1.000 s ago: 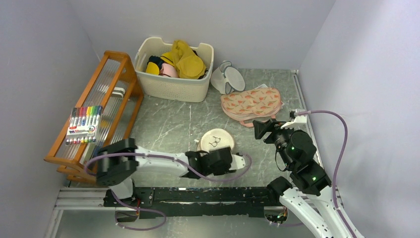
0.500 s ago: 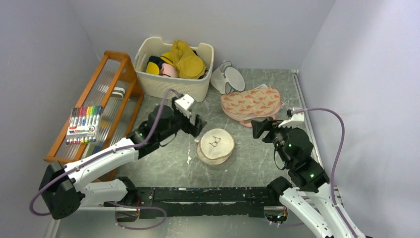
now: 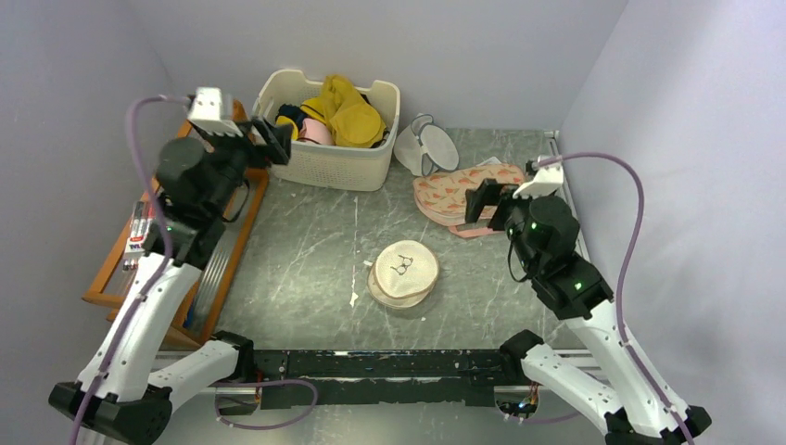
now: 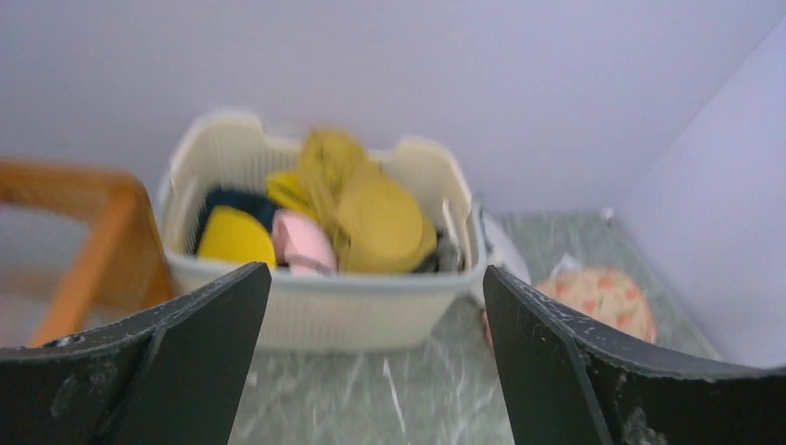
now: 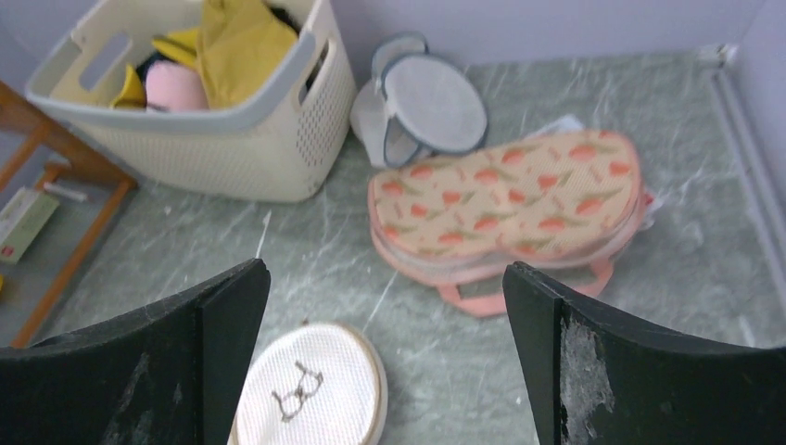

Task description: Unzip the laundry bag and remove the bra

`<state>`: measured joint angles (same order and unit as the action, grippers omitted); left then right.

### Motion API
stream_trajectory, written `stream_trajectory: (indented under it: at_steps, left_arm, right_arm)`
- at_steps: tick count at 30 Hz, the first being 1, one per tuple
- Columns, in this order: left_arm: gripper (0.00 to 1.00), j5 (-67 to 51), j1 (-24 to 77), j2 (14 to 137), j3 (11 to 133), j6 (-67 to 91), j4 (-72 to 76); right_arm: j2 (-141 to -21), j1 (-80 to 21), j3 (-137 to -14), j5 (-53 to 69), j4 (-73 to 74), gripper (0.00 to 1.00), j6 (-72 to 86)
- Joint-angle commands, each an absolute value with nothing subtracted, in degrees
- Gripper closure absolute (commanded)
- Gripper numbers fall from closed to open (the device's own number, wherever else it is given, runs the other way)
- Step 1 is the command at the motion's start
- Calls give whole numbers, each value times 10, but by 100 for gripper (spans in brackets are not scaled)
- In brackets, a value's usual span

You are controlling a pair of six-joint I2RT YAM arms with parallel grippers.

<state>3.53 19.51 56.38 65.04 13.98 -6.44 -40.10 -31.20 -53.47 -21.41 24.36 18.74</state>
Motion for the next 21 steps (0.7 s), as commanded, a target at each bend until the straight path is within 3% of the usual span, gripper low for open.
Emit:
stream_trajectory:
  at_steps: [1,7,12,21]
  left_arm:
    - [4,44,179,567,777,113,-134]
    - [4,109,178,573,888,74,-174]
    - [4,89,178,548,884,74,-168]
    - [4,65,178,530,877,88,-181]
  right_arm:
    - [-447,-314,-627,-273,230,0,105]
    - [-495,-314,-722,-341,249,0,69]
    - [-525,-314,-776,-347,266,0,73]
    - [-495,-314,-755,-342,226,0,62]
